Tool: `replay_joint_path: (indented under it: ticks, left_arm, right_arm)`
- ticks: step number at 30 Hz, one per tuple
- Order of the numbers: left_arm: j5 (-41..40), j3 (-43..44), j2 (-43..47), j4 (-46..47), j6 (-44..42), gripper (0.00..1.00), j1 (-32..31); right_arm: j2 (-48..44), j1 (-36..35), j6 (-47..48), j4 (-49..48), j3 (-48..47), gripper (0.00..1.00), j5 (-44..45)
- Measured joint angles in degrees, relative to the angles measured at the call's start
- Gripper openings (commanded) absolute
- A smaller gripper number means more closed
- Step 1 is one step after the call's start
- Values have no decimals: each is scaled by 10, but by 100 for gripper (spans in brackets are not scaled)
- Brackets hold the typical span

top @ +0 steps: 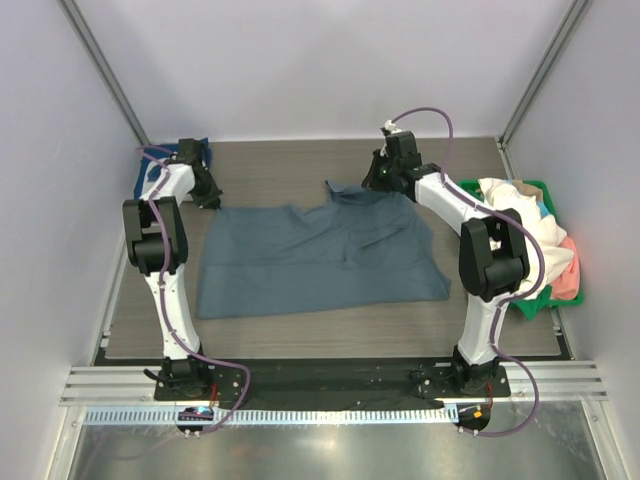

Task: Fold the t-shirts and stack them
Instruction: Fold the tshirt

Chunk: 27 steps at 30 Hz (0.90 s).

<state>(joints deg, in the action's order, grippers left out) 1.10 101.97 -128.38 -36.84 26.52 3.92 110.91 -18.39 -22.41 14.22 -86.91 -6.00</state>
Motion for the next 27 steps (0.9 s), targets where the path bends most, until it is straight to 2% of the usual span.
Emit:
replay_joint_path:
  ticks: [6, 16, 27]
  left_arm:
    - [0, -39, 35, 0, 2, 0, 0]
    - [-4, -136, 208, 12, 17, 0, 0]
    - [-21, -240, 262, 32, 32, 0, 0]
  right_arm:
    - [-54, 2, -4, 0, 37, 1, 1]
    - [-249, 5, -17, -14, 173, 1, 35]
    - [-404, 6, -33, -16, 323, 1, 61]
